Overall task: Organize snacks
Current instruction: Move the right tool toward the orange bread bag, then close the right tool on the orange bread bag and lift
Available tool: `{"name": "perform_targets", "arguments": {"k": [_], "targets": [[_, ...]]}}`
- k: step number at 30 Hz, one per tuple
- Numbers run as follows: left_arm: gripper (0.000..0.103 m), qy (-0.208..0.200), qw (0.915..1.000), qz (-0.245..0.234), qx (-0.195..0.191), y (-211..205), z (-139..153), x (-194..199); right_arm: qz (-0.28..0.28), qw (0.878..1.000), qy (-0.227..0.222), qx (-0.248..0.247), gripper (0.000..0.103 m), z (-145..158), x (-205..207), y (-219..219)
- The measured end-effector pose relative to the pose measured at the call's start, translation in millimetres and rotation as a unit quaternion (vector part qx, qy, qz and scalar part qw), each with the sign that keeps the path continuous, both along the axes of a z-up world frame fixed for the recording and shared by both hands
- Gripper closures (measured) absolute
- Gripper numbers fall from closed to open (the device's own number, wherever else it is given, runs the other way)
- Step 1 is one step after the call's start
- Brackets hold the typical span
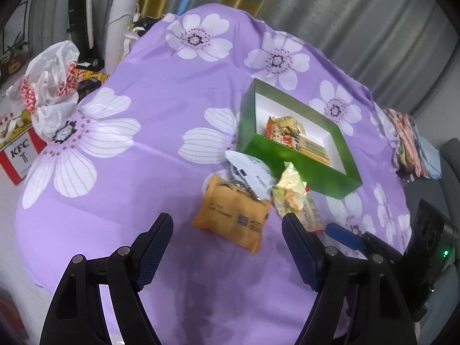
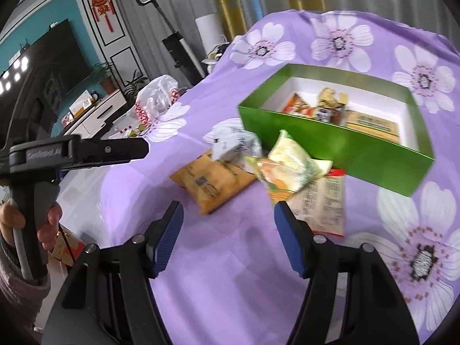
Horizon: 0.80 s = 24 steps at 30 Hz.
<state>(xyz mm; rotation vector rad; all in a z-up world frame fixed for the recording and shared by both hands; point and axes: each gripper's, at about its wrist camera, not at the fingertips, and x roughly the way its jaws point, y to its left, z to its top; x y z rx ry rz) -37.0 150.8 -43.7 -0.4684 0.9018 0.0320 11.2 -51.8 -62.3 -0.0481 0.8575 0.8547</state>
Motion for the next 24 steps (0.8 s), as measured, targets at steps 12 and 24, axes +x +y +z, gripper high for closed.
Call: {"name": "perform_targets", "arguments": {"k": [12, 24], "targets": [[0.025, 0.010, 0.9999, 0.000, -0.010, 25.4, -20.9, 13.7, 0.012, 1.000, 0.012, -0.017, 0.037, -13.9, 12.7, 36.6], [0.025, -0.001, 0.9992, -0.039, 0.003, 19.5, -48.7, 35.6, 0.017, 0.999, 0.028, -0.023, 0.037, -37.3, 15.8, 49.7]]}}
